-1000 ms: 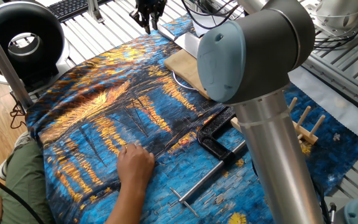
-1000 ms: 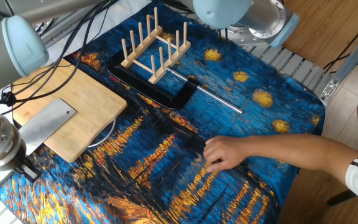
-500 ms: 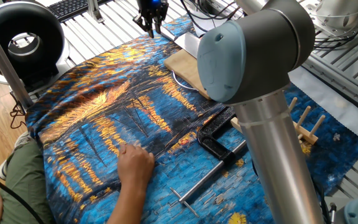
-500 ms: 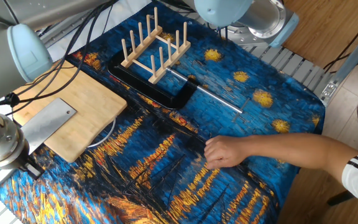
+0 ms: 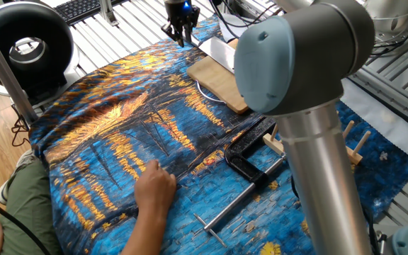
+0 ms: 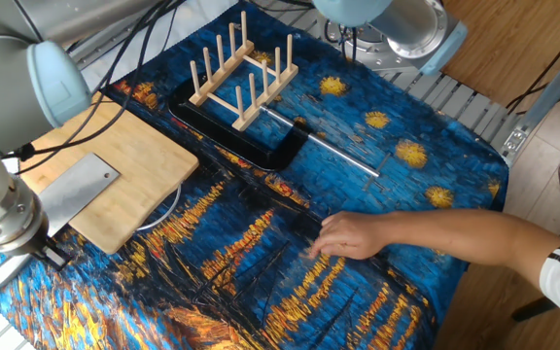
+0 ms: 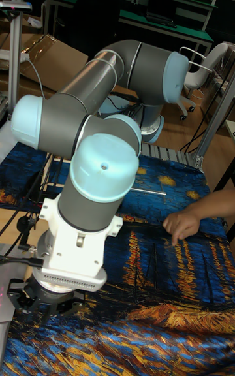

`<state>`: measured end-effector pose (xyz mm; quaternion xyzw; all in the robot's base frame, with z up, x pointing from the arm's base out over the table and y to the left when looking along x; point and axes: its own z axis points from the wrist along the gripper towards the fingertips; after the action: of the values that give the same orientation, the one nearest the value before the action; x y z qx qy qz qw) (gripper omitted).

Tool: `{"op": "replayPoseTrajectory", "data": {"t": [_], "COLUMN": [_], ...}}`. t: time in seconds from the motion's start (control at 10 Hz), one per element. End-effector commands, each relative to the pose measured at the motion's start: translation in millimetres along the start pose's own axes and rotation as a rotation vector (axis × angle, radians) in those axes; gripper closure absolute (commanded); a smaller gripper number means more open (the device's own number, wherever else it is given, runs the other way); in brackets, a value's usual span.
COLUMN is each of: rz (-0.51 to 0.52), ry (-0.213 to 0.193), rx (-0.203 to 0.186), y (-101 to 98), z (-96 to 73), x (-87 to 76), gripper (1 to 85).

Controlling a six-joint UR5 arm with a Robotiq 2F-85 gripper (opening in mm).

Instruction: Put the knife on the knife rack

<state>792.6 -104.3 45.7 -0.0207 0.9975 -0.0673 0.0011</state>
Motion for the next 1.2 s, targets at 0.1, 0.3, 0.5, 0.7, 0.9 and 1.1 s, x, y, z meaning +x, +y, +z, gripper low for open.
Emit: {"op": "replayPoseTrajectory", "data": {"t": [0.1, 0.3, 0.5, 0.7, 0.9, 1.1], "rz": [-0.001, -0.003, 0.003, 0.006, 0.006, 0.009], "ry": [-0.015, -0.02, -0.013, -0.003, 0.0, 0.002], "rx": [0.006, 0.017, 0.029, 0.041, 0.05, 0.061], "y": [-9.9, -17.7, -21.8, -25.3, -28.8, -32.5], "z": [13.8, 18.0, 19.4, 20.1, 21.4, 24.5], "x": [9.3, 12.6, 15.7, 18.9, 20.8, 22.4], "gripper": [53.0, 53.0, 53.0, 53.0, 53.0, 53.0]}}
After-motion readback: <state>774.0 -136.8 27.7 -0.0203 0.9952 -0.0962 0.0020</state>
